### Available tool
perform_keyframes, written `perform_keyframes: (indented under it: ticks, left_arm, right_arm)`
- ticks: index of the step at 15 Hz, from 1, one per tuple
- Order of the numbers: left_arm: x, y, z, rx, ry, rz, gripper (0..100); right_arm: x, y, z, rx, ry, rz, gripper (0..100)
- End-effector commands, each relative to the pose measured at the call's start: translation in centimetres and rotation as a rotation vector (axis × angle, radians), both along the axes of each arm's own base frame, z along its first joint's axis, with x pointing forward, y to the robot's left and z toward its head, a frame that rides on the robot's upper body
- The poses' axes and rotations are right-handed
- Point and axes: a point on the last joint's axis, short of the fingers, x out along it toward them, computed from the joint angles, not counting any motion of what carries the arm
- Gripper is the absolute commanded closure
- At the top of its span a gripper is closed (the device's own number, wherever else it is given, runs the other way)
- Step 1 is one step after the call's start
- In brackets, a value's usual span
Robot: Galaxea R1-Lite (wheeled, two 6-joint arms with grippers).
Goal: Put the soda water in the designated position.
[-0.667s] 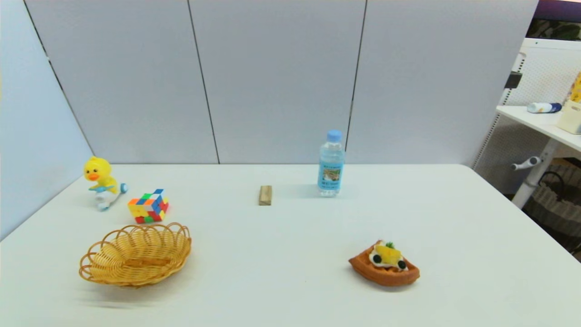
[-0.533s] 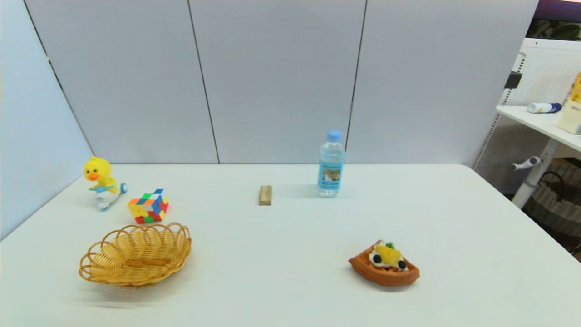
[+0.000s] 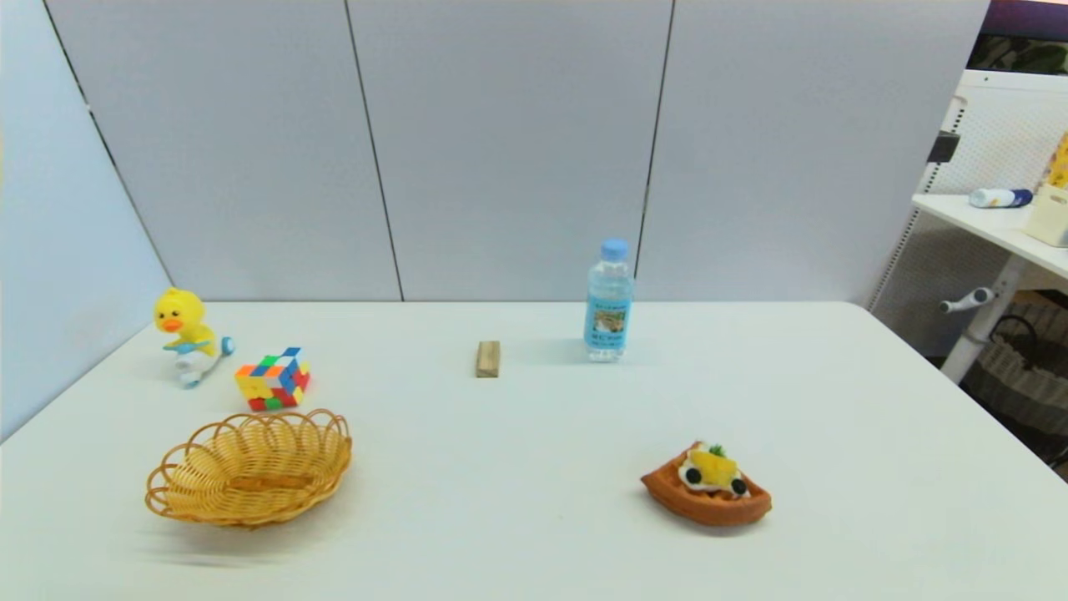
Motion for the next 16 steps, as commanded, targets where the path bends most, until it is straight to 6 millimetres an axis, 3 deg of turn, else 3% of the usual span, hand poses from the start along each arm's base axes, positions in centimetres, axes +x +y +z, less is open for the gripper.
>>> perform_keyframes:
  ticks: [1,9,11,14,16]
  left_arm:
    - [0.0,0.0,0.0,0.0,0.0,-0.001,0]
    - [0.4,0.0,0.5,-0.013,0.031,0.005,0]
    - [1.7,0.0,4.1,-0.013,0.063,0.0,0]
    - [5.0,-0.1,12.2,-0.006,0.04,-0.047,0]
    - [8.3,-0.8,17.8,0.0,0.009,-0.142,0]
  right_arm:
    - [0.0,0.0,0.0,0.0,0.001,0.0,0]
    - [0.0,0.0,0.0,0.0,0.001,0.0,0]
    - [0.0,0.0,0.0,0.0,0.002,0.0,0]
    - [0.0,0.0,0.0,0.0,0.002,0.0,0]
    - [0.0,0.0,0.0,0.0,0.002,0.0,0]
